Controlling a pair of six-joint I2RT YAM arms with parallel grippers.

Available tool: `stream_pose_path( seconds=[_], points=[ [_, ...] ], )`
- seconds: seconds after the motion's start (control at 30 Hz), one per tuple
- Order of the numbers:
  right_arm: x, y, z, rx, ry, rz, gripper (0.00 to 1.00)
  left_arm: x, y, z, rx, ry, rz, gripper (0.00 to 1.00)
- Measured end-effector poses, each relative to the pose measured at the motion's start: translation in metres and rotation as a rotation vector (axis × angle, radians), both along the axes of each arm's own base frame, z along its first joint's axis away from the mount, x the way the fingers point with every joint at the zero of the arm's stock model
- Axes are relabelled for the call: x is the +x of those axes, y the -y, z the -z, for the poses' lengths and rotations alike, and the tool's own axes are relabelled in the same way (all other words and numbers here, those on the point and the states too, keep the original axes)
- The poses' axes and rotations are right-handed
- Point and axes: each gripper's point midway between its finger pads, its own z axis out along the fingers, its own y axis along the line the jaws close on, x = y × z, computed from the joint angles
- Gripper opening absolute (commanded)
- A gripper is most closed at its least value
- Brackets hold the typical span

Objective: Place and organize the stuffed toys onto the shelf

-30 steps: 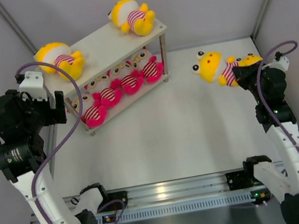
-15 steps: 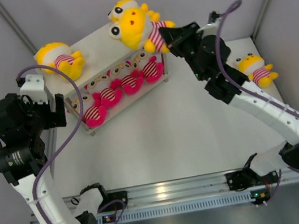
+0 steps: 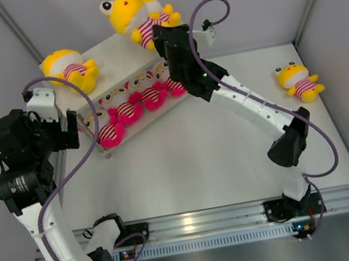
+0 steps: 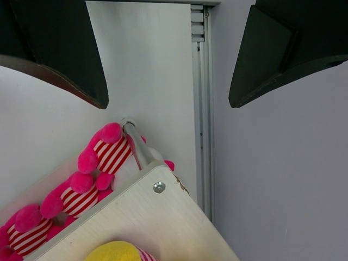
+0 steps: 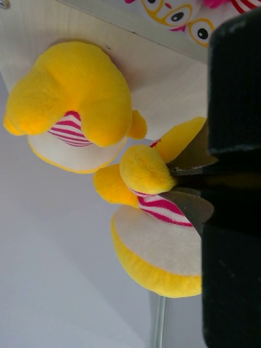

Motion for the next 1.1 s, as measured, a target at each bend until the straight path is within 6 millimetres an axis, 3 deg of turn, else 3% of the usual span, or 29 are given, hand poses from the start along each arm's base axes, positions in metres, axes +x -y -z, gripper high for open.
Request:
stream_pose_path(
  seconds=[0.1,0.33,0.57,0.83,0.97,1.03,1.1],
  points=[
    [0.000,-0.011,-0.003,0.040,-0.011,0.015,0.00,0.000,0.000,0.003,0.001,-0.009,0.000,0.99],
    [0.004,-0.016,0.027,0.013,-0.078,0.058,0.01,-0.002,-0.003,0.006,0.021,-0.016,-0.012,0.99],
    [0.015,-0.030,0.050,0.005,-0.107,0.056,0.37,-0.007,-0.002,0.004,0.038,-0.004,-0.012,0.99],
    [0.017,-0.030,0.055,0.009,-0.104,0.067,0.43,-0.012,-0.004,0.002,0.056,0.003,-0.017,0.99],
    [0.015,-0.026,0.055,0.002,-0.097,0.070,0.56,-0.012,-0.005,0.002,0.063,0.002,-0.020,0.99],
    [0.014,-0.025,0.052,0.004,-0.084,0.070,0.70,-0.012,-0.005,0.002,0.066,0.001,-0.021,0.99],
    [0.013,-0.022,0.050,-0.006,-0.075,0.071,0.76,-0.012,-0.005,0.002,0.067,0.001,-0.020,0.99]
  ],
)
